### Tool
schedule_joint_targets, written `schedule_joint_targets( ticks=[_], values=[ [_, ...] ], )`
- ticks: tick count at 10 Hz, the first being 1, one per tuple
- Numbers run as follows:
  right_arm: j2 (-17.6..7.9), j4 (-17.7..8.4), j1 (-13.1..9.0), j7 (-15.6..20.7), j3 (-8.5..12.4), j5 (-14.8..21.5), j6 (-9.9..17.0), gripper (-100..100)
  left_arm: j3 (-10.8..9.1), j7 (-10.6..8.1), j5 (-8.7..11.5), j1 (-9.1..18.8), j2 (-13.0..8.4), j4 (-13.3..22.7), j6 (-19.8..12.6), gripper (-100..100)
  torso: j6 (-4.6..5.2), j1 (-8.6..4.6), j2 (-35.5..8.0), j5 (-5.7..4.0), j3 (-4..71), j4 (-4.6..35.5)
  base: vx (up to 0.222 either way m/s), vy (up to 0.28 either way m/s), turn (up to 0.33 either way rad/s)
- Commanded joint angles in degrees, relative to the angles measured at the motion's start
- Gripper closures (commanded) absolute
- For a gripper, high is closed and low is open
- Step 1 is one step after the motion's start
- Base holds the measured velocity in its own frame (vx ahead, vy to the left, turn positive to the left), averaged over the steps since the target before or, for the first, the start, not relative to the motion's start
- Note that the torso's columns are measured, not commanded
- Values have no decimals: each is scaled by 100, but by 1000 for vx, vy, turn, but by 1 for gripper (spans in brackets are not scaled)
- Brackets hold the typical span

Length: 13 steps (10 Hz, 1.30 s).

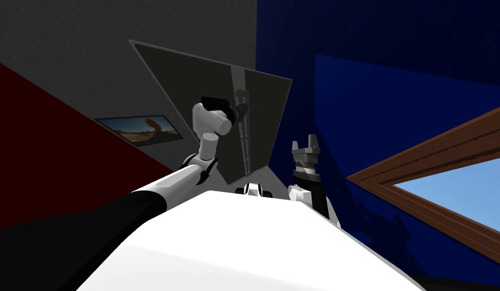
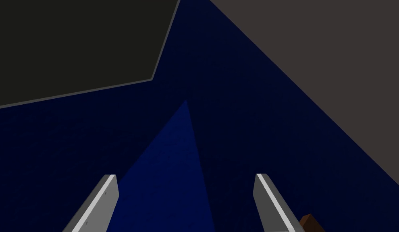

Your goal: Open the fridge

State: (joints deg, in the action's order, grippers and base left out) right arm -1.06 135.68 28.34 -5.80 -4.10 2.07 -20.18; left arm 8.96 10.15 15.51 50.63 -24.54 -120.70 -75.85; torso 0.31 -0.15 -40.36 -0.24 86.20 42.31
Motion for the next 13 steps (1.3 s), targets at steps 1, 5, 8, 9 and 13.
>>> schedule_joint_targets(
  ticks=[1, 5, 8, 9, 13],
  values=[
    [0, 0, 0, 0, 0, 0, 0, 0, -178, 63, 18, 292, -131, 17, -20, -100, -3, 6, -9, 3, -7, -1, 2, 9, -7],
    [0, 0, 0, 0, 0, 0, 0, 0, -228, 104, 96, 488, -202, 92, -189, -100, 4, -5, 0, -3, 2, 0, 12, -2, 1],
    [0, 0, 0, 0, 0, 0, 0, 0, -228, 104, 96, 488, -202, 92, -189, -100, 0, 10, 6, 3, 9, -6, 7, 2, 0],
    [0, 0, 0, 0, 0, 0, 0, 0, -259, 129, 144, 608, -246, 139, -293, -100, 0, 7, 5, 4, 6, -15, 11, 11, -5],
    [0, 0, 0, 0, 0, 0, 0, 0, -301, 164, 211, 775, -307, 192, -439, -100, -1, 9, 14, 5, 16, -19, 15, -7, 1]
  ],
)
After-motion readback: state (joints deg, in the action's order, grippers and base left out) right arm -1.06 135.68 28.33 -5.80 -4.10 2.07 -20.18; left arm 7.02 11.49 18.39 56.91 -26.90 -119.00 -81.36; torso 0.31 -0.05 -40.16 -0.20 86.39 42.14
